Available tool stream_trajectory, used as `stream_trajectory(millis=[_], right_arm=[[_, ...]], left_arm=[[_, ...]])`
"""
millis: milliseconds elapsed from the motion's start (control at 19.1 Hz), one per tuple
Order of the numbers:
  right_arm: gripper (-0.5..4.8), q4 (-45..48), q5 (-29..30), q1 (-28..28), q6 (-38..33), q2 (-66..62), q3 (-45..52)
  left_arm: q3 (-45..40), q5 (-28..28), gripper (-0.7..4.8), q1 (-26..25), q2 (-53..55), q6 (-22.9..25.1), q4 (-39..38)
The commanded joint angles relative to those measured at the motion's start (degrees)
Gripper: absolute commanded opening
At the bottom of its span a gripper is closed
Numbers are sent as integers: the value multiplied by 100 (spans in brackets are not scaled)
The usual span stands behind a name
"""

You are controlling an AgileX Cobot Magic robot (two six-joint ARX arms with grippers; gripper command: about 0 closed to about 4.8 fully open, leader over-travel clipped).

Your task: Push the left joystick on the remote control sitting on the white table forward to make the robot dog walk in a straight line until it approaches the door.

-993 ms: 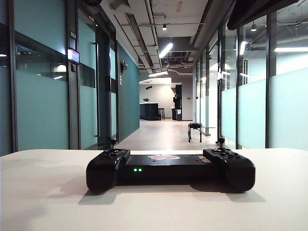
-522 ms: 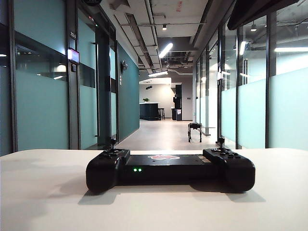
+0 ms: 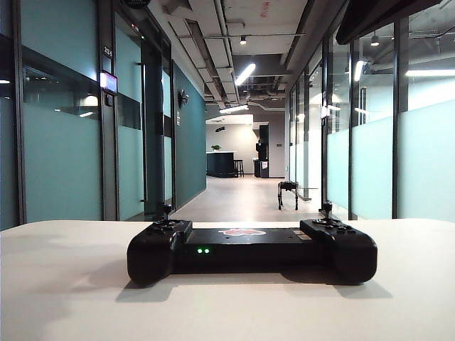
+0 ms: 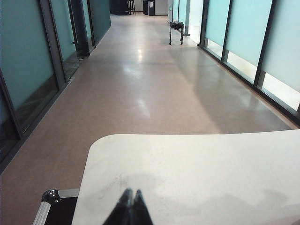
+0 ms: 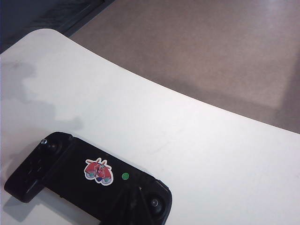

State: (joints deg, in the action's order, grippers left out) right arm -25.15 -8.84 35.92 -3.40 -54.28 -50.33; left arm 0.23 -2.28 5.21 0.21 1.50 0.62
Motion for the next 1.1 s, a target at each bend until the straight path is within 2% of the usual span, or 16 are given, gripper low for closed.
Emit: stream_trajectory(millis=[52,784,888,1097], right_arm=[[0,98,-11,-2,15,15,-28],[0,153,-50,-11,13,2,7],[0,402,-223,-105,15,125,192],[0,2002,-219,-636,142,791,1174]], left_arm=[[17,0,-5,-2,2,2,55],[17,-11,-5,-2,2,2,26],[17,-11,-5,-2,2,0,26],[17,-11,-4,0,2,2,26]])
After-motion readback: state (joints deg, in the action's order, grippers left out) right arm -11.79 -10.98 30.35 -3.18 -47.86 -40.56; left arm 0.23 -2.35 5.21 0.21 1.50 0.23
